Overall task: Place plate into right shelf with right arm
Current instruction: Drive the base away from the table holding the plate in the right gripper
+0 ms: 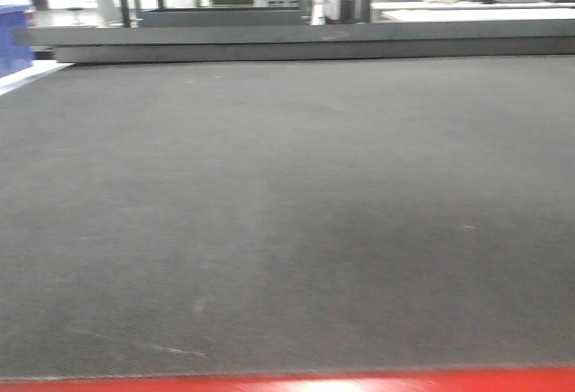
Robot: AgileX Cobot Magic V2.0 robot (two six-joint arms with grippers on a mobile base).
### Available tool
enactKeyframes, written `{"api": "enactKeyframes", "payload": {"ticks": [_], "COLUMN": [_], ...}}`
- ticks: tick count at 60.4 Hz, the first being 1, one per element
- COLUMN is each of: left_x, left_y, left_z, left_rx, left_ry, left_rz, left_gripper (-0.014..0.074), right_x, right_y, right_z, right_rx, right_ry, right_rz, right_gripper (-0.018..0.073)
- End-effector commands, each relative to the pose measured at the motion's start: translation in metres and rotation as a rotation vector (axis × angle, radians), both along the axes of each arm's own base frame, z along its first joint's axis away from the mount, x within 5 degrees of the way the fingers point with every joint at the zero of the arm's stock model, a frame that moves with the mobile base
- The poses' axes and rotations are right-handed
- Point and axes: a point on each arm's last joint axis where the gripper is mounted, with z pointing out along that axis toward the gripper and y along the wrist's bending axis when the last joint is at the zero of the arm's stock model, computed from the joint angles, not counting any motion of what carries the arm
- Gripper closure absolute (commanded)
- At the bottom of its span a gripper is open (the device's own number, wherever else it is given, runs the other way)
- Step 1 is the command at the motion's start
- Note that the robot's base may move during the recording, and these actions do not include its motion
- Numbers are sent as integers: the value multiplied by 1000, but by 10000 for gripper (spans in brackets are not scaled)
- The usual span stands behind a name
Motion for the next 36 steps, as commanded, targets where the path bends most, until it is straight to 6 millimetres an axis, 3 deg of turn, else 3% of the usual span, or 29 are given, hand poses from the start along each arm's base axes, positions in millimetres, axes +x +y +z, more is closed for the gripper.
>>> {"api": "enactKeyframes", "payload": {"ticks": [1,36], "left_x": [-1,-1], "left_y": [0,0], "left_z": [6,6], "left_rx": [-9,-9], "left_ry": [-92,-92], "left_rz": [-1,-1], "left_gripper": [643,643], "right_x": [-4,-4], "right_y": [0,0], "right_z": [18,18], "right_rx": [29,29], "right_ry": [-121,-121], "right_rz": [19,19], "right_gripper": [496,496]}}
